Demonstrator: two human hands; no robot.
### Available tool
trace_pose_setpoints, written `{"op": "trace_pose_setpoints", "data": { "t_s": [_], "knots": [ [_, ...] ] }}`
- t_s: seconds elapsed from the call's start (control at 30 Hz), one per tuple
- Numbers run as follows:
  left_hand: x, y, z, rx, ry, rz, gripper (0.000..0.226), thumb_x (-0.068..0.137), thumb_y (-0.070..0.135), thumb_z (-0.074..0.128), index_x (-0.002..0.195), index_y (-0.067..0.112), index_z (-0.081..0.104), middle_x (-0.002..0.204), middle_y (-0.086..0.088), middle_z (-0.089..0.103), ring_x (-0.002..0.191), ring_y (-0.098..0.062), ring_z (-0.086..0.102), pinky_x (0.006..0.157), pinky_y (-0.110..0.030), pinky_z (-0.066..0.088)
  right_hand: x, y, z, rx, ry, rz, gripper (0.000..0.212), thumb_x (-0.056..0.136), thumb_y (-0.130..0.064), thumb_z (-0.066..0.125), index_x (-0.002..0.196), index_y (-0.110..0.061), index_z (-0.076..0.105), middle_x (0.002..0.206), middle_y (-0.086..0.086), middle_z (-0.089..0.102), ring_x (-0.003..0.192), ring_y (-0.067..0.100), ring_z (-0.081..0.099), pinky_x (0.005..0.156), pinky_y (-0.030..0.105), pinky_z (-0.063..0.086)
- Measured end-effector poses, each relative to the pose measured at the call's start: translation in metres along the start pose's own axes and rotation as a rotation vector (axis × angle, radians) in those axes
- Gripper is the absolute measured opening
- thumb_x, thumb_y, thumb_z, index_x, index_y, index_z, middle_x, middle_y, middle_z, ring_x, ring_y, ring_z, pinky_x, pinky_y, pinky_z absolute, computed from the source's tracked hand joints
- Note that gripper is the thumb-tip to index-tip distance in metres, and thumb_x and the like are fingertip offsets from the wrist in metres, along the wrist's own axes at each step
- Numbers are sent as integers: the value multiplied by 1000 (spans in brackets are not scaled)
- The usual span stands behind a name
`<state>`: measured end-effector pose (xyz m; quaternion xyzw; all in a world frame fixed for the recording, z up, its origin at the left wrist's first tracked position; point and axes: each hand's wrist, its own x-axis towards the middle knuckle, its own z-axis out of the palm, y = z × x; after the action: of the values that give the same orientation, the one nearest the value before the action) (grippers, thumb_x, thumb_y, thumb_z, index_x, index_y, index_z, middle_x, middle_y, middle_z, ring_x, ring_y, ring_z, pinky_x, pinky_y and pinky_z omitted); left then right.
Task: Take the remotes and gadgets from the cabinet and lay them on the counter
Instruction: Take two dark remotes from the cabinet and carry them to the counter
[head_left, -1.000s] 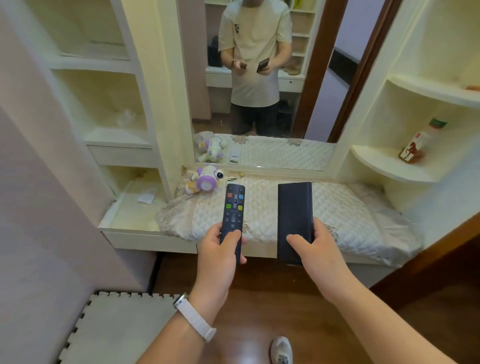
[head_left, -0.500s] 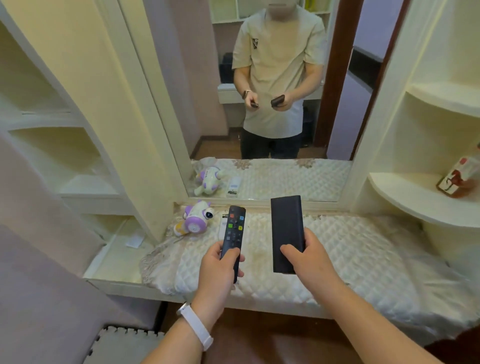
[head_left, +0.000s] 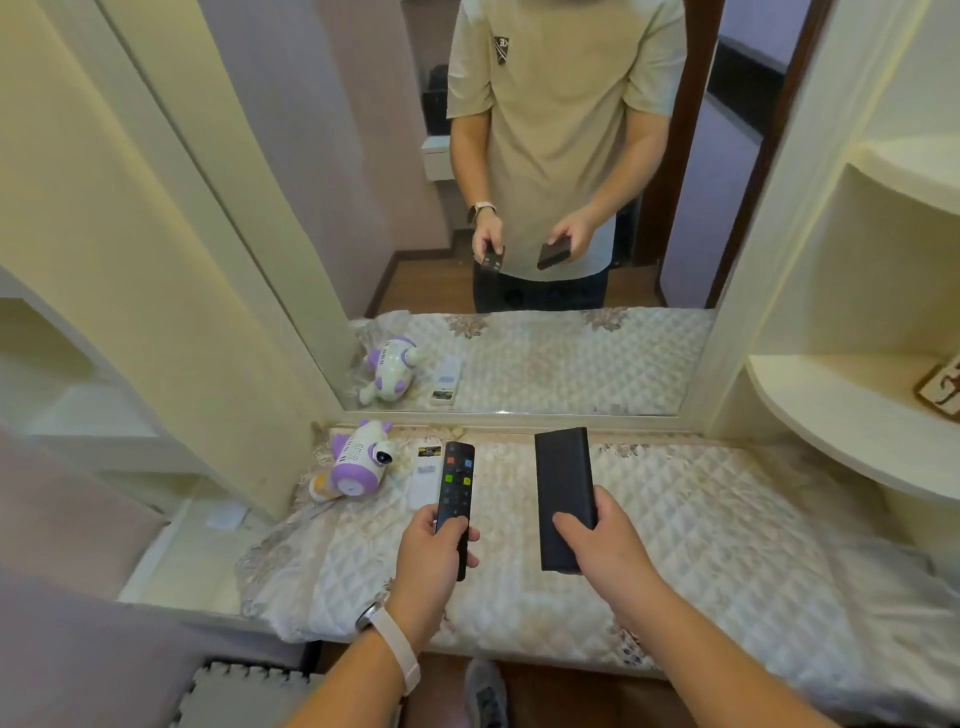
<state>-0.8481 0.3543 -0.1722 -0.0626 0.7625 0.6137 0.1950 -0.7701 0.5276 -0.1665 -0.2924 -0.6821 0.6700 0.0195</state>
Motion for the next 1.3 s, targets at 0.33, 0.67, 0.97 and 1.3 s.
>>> {"op": "trace_pose_setpoints", "data": {
  "t_s": [0.33,0.67,0.97,1.3],
  "knots": [
    [97,-43,1,83,-91,-159,8,97,9,50,103,11,56,84,-13,67,55,-21,59,54,-31,42,83,34,18,-154,14,173,21,94,-16,58,114,-21,53,103,2,64,91,17,65,70,30,59],
    [195,-69,17,168,-222,-338,24,96,3,43,115,14,49,97,-12,64,71,-21,59,59,-30,46,164,59,36,-158,69,434,29,92,-13,63,119,-14,55,104,6,67,92,23,68,78,36,59],
    [226,-75,32,406,-248,-289,14,95,20,48,106,16,56,90,-2,65,80,-18,63,64,-29,50,214,68,55,-198,18,491,33,89,-14,67,118,-22,54,104,-4,67,94,12,65,73,25,55],
    [227,-86,34,546,-199,-123,22,74,30,48,93,32,58,88,4,65,77,-13,64,70,-44,57,223,78,54,-596,-85,367,33,91,-32,60,120,-17,51,105,-3,62,89,12,60,70,25,50]
  ]
}}
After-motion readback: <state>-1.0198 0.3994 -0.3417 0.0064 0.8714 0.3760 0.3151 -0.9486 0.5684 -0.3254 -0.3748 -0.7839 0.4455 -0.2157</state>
